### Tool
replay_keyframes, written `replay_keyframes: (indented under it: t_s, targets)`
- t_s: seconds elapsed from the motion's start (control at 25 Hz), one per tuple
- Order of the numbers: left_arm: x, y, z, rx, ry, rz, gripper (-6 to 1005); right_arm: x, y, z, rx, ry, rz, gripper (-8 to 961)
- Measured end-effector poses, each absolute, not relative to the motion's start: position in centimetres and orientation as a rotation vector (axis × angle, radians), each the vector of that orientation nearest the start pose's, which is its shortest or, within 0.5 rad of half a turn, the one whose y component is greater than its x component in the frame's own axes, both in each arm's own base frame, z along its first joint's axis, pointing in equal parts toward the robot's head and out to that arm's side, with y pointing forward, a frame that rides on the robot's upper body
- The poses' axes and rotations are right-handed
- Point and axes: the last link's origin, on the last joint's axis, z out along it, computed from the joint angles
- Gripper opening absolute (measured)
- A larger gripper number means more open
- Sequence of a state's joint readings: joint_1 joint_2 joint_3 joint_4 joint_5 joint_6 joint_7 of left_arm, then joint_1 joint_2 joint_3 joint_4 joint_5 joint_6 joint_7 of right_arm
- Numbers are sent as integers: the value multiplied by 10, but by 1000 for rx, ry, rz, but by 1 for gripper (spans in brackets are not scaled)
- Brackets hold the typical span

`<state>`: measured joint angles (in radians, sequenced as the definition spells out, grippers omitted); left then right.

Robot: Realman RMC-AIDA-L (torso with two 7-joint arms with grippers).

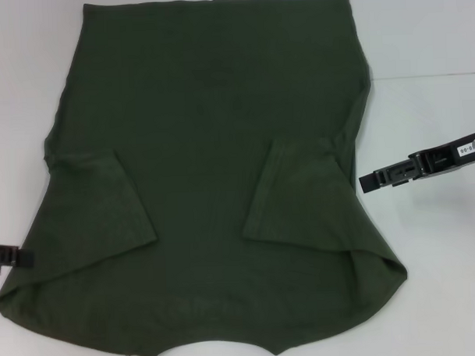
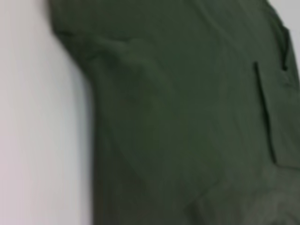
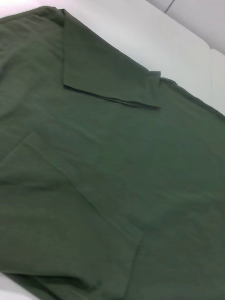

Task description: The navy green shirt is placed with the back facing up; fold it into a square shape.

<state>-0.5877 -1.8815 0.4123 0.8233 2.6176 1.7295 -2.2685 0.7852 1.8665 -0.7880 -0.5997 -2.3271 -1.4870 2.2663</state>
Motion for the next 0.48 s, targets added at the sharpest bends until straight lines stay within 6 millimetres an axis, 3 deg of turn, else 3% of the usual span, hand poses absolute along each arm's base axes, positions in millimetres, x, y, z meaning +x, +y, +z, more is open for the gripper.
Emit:
replay_keyframes:
  t_s: [0.48]
  targets:
    - [-355,324,115,-2060,-1859,-31,859,255,394,48,-2558,1461,97,946]
